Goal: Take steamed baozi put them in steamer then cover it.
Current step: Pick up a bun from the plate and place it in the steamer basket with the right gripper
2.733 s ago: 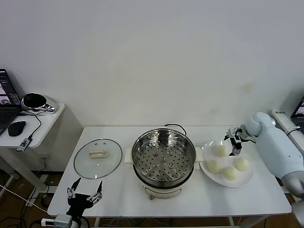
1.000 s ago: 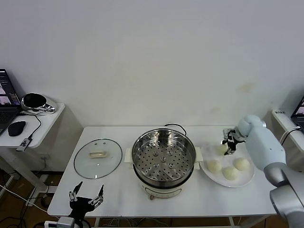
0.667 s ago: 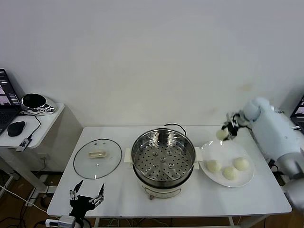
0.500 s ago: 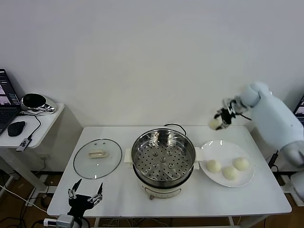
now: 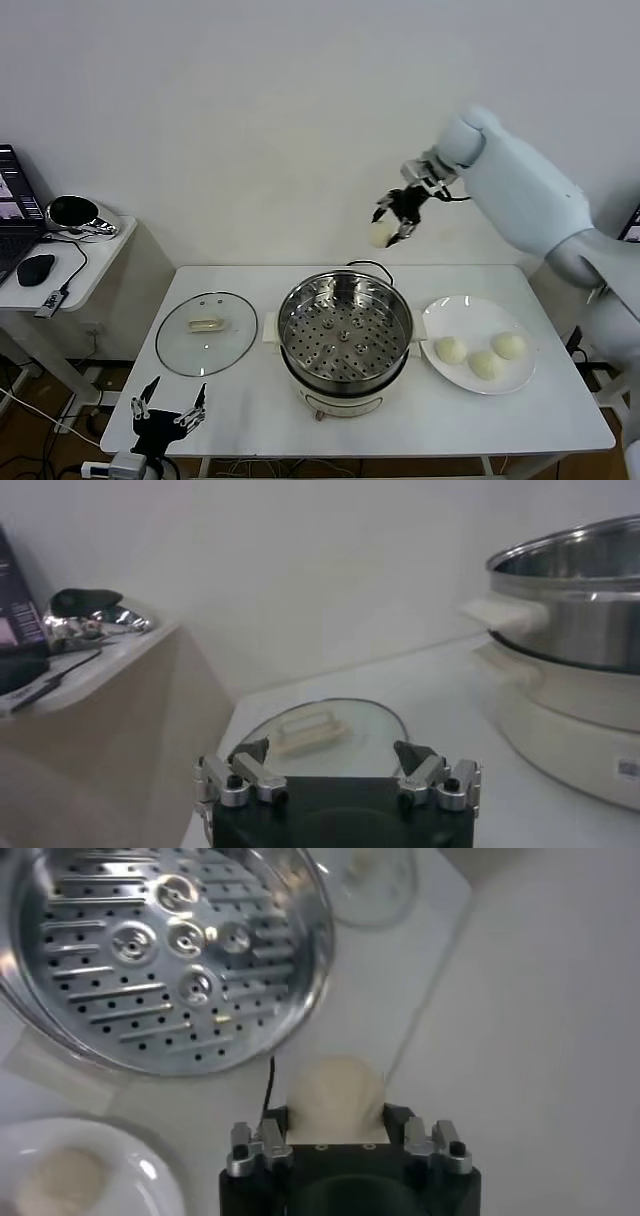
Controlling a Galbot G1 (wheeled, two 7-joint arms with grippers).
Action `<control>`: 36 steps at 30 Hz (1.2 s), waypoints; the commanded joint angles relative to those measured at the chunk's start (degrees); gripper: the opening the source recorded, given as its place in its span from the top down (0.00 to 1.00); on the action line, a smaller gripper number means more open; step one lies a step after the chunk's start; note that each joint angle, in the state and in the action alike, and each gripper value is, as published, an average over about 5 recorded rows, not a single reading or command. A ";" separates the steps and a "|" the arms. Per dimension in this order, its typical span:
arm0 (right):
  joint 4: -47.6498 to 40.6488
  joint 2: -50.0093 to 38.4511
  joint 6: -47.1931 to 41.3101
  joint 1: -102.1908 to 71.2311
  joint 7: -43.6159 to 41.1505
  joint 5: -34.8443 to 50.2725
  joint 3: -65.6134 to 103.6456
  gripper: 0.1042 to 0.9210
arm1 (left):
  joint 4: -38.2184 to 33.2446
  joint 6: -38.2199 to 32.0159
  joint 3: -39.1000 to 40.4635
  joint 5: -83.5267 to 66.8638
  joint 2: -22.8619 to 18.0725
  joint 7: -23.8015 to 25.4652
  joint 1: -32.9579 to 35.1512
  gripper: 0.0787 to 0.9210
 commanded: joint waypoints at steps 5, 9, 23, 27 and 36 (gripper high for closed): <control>11.84 -0.85 16.43 -0.49 0.08 -3.63 -6.24 0.40 | 0.34 0.04 0.29 0.42 -0.78 -0.27 0.49 0.12; 13.37 -0.87 16.45 -0.90 1.08 -6.41 -8.31 0.40 | -0.21 0.05 0.33 0.54 -0.92 -0.37 0.51 0.12; 8.54 3.83 16.43 -5.69 2.84 -10.11 -7.29 0.40 | -1.69 0.22 0.22 0.25 -0.80 -0.18 1.43 0.12; 4.79 5.90 16.45 -7.70 3.44 -12.17 -5.86 0.40 | -1.20 0.28 0.28 0.09 -0.50 -0.09 1.10 0.12; 0.73 8.37 16.47 -9.38 5.93 -17.10 -4.77 0.40 | 0.03 0.25 0.58 0.05 -0.73 -0.15 0.39 0.12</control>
